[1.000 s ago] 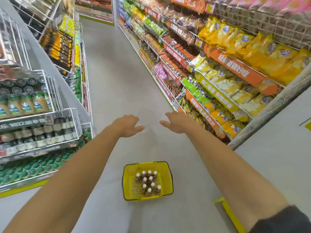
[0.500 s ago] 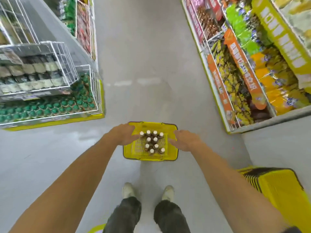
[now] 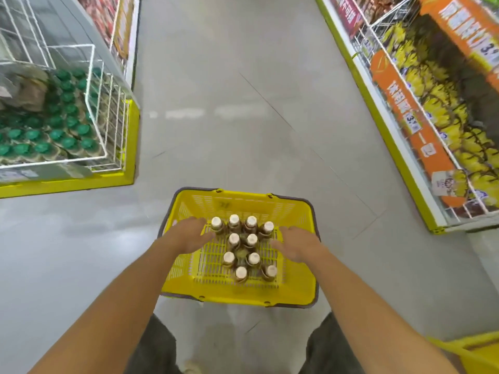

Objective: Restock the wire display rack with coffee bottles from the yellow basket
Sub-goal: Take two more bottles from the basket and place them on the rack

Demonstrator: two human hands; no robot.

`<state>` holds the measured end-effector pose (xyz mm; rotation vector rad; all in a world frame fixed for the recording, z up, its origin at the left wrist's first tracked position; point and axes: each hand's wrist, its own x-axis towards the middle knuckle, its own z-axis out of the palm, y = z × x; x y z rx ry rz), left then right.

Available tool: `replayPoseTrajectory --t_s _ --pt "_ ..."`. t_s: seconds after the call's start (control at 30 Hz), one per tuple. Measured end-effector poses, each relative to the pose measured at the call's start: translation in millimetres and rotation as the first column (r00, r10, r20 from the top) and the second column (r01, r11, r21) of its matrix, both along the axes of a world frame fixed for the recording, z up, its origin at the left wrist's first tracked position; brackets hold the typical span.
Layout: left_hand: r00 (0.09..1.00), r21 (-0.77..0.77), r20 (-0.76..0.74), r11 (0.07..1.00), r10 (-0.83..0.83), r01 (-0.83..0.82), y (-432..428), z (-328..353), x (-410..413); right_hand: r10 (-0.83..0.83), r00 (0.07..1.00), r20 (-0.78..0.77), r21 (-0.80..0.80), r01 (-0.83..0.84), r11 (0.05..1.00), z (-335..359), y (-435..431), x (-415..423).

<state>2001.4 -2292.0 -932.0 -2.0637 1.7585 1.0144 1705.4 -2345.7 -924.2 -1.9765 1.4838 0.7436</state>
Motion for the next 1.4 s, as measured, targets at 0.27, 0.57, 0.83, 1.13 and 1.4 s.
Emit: replayPoseTrajectory --t_s 0.27,0.57,0.83,1.13,1.4 --pt "0.970 -0.143 -0.188 0.972 0.156 -0.184 -25 -128 -2 -0.055 0.992 0.113 -0.115 0.068 0.991 -137 -25 -6" --pt "0.772 -0.346 -0.554 0.757 0.313 -0.555 -32 -174 -7 -0.310 0.670 0.675 -0.120 0.514 0.850 -191 -7 3" --pt "0.742 -0.320 -0.598 0.759 0.302 -0.567 -10 -26 12 -0.350 0.536 0.768 -0.081 0.623 0.778 -32 5 7" --pt "0.732 -0.384 -0.645 0.736 0.219 -0.558 24 468 54 -0.141 0.568 0.811 -0.094 0.363 0.927 441 -11 96" --pt "0.723 -0.599 -0.634 0.416 0.275 -0.684 105 769 83 0.241 0.451 0.859 -0.300 0.063 0.952 743 23 185"
